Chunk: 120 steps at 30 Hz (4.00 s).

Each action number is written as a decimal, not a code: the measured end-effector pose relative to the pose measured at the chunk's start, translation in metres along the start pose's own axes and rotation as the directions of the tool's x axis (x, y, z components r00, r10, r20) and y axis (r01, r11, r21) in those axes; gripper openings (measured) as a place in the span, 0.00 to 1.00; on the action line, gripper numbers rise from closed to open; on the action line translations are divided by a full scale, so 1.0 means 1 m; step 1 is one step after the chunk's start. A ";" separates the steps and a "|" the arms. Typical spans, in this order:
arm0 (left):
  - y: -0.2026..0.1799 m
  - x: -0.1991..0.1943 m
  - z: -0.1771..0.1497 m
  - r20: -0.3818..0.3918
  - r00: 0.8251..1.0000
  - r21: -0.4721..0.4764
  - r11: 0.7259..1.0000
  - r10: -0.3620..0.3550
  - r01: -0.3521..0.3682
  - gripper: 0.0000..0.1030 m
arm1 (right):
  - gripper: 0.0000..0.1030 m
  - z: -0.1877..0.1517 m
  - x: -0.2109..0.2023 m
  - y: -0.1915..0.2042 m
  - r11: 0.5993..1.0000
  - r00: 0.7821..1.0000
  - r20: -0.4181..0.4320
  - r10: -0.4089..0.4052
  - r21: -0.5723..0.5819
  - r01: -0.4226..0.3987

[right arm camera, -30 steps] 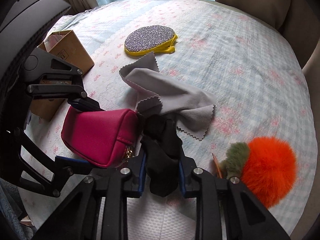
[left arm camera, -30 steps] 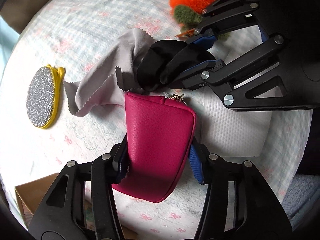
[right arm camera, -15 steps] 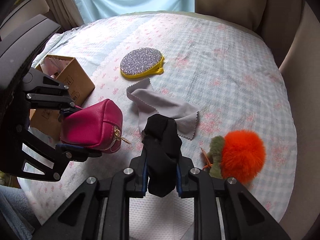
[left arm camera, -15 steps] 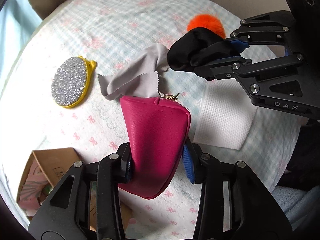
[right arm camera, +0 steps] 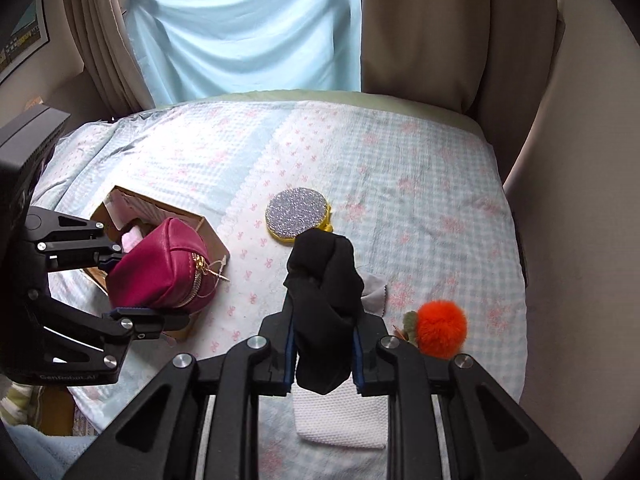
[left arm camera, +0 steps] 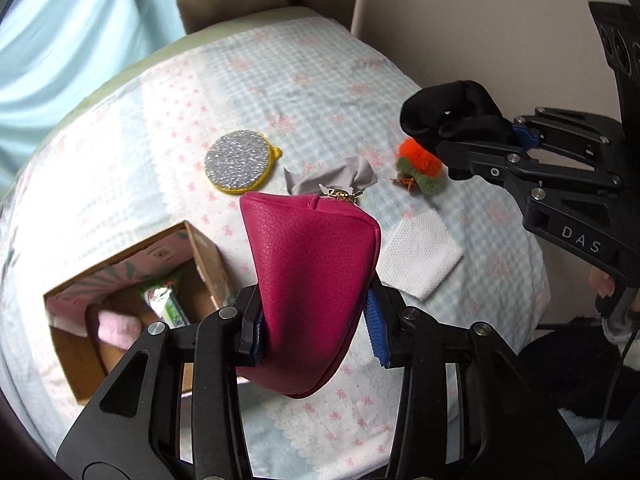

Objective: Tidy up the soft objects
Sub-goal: 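Carry the pink pouch and black cloth over the box and release both inside, then lift both tools away from the box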

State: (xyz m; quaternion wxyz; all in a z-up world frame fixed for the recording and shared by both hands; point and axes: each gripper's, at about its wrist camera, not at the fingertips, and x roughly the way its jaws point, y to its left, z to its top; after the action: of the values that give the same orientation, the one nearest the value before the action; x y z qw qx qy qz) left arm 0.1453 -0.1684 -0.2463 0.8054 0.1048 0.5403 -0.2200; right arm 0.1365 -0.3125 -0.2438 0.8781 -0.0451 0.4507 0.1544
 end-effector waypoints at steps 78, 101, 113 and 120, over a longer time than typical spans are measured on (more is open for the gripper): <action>0.322 0.068 -0.097 -0.294 0.955 -0.148 0.989 -0.032 -0.013 1.00 | 1.00 0.082 0.248 0.242 0.881 0.823 -0.512 0.244 0.472 0.033; 0.300 -0.060 -0.094 -0.054 0.996 -0.129 0.988 0.076 -0.083 1.00 | 1.00 0.112 0.117 0.271 0.948 0.948 -0.301 0.101 0.319 0.000; 0.261 -0.180 -0.121 0.156 0.981 -0.181 0.980 0.117 -0.088 1.00 | 1.00 0.105 -0.022 0.280 0.957 0.994 -0.086 -0.064 0.276 0.085; 0.216 -0.205 -0.116 0.217 0.971 -0.164 0.985 0.095 -0.060 1.00 | 1.00 0.079 -0.068 0.259 0.937 0.994 -0.032 -0.108 0.330 0.113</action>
State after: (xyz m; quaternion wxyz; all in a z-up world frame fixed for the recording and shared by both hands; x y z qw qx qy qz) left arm 0.0850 0.1191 -0.1189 0.8750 0.0370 0.4569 -0.1556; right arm 0.0799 -0.0659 -0.1265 0.8774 0.0769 0.4729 0.0265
